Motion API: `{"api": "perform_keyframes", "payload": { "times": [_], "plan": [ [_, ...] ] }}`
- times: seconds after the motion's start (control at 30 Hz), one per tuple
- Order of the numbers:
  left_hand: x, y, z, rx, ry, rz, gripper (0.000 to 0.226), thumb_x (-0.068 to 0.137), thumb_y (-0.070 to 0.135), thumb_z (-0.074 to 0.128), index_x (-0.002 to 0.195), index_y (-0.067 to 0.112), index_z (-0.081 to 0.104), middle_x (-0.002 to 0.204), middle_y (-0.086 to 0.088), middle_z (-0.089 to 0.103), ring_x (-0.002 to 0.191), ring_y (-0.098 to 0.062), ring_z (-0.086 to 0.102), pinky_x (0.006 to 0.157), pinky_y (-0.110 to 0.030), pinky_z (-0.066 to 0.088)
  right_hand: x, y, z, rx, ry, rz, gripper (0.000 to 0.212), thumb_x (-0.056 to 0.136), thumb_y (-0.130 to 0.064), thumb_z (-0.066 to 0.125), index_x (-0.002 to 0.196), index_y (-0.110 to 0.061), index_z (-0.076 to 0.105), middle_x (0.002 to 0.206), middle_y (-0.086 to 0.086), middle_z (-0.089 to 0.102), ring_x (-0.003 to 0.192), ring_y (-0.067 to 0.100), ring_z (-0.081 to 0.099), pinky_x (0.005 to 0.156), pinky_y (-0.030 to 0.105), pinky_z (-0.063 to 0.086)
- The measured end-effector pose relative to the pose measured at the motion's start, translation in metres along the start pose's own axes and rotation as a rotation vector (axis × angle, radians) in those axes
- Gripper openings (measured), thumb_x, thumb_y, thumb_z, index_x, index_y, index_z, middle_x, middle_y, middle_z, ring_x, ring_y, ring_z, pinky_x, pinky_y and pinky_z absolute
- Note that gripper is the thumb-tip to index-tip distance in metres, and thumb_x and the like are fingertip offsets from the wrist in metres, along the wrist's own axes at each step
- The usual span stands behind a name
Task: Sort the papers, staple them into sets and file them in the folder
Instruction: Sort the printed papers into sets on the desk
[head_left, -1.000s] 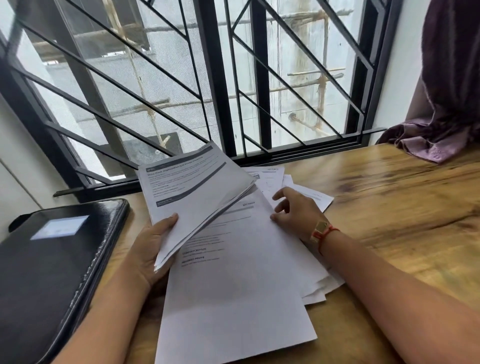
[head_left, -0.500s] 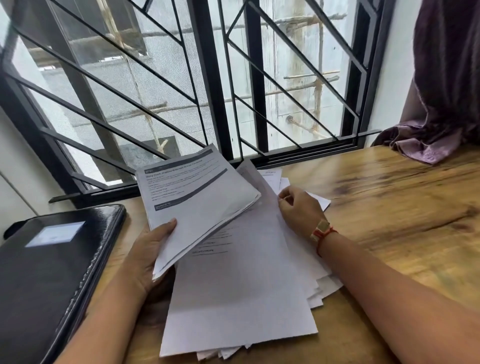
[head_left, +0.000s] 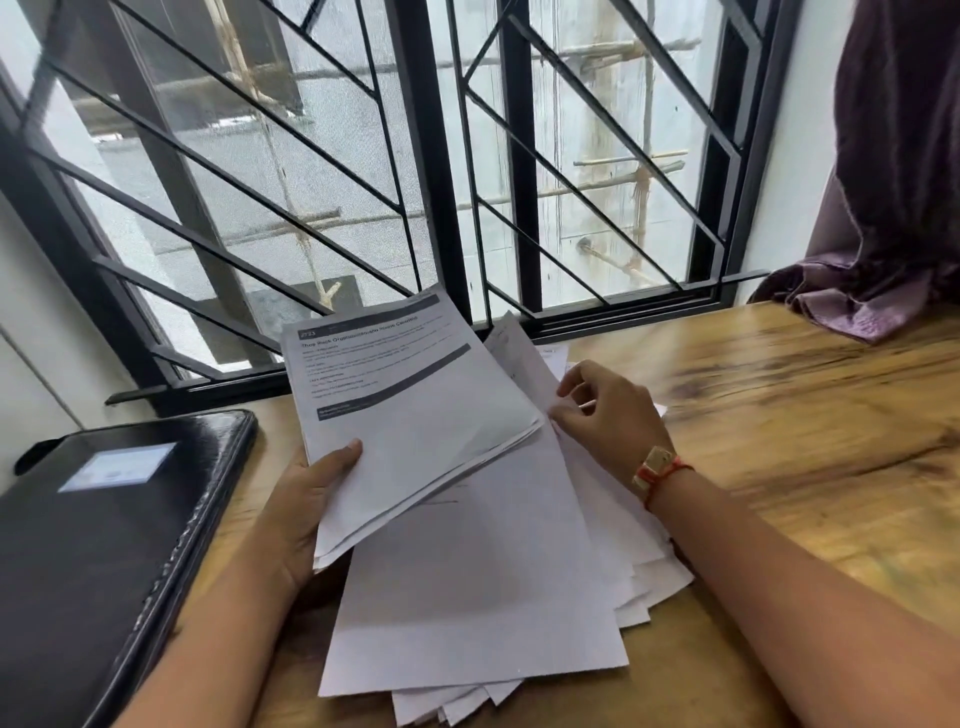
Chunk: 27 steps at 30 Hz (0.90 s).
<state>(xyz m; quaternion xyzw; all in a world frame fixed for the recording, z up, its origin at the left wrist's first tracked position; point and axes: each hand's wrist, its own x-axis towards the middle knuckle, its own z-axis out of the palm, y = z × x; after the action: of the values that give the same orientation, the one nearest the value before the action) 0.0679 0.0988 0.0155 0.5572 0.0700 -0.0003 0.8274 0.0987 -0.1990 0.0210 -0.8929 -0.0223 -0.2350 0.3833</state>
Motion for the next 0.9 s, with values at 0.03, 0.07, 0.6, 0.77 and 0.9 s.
{"api": "perform_keyframes", "payload": {
  "times": [0.03,0.07,0.6,0.77,0.9],
  "plan": [
    [-0.001,0.000,0.001,0.006,-0.010,0.004,0.029,0.096,0.006,0.056,0.123,0.013,0.064,0.117,-0.019,0.071,0.091,-0.032,0.073,0.081,-0.049,0.058,0.000,0.000,0.000,-0.004,0.005,0.001,0.016,0.079,-0.029,0.077,0.088,-0.025,0.064,0.081,-0.005,0.069,0.074,0.013,0.067,0.067,0.028,0.055],
    [-0.001,0.001,0.001,0.012,-0.011,0.006,0.027,0.096,0.006,0.056,0.120,0.013,0.065,0.116,-0.019,0.072,0.089,-0.031,0.073,0.082,-0.049,0.058,0.000,0.000,0.000,-0.007,0.014,0.000,0.017,0.078,-0.030,0.078,0.087,-0.026,0.064,0.082,-0.004,0.069,0.074,0.014,0.067,0.067,0.029,0.055],
    [-0.003,0.001,0.001,0.004,-0.017,0.007,0.037,0.089,0.007,0.062,0.125,0.015,0.061,0.116,-0.018,0.072,0.097,-0.037,0.072,0.083,-0.053,0.058,0.011,0.004,-0.017,-0.128,0.581,-0.394,0.039,0.090,0.001,0.061,0.128,-0.009,0.066,0.127,0.007,0.065,0.112,0.018,0.062,0.092,0.016,0.043],
    [-0.004,0.002,0.002,-0.016,-0.019,0.008,0.041,0.087,0.007,0.063,0.127,0.013,0.060,0.116,-0.020,0.071,0.096,-0.037,0.072,0.079,-0.052,0.060,0.008,-0.007,-0.022,-0.148,0.641,-0.469,0.063,0.085,0.012,0.057,0.145,-0.005,0.047,0.149,0.007,0.045,0.130,0.011,0.044,0.090,0.012,0.039],
    [-0.006,0.004,0.003,-0.029,-0.014,0.014,0.037,0.090,0.006,0.061,0.126,0.015,0.061,0.116,-0.019,0.072,0.098,-0.038,0.071,0.081,-0.053,0.059,0.006,-0.014,-0.029,-0.135,0.702,-0.487,0.061,0.089,0.011,0.053,0.147,-0.001,0.041,0.152,0.014,0.039,0.135,0.015,0.041,0.095,0.014,0.038]
  ]
}}
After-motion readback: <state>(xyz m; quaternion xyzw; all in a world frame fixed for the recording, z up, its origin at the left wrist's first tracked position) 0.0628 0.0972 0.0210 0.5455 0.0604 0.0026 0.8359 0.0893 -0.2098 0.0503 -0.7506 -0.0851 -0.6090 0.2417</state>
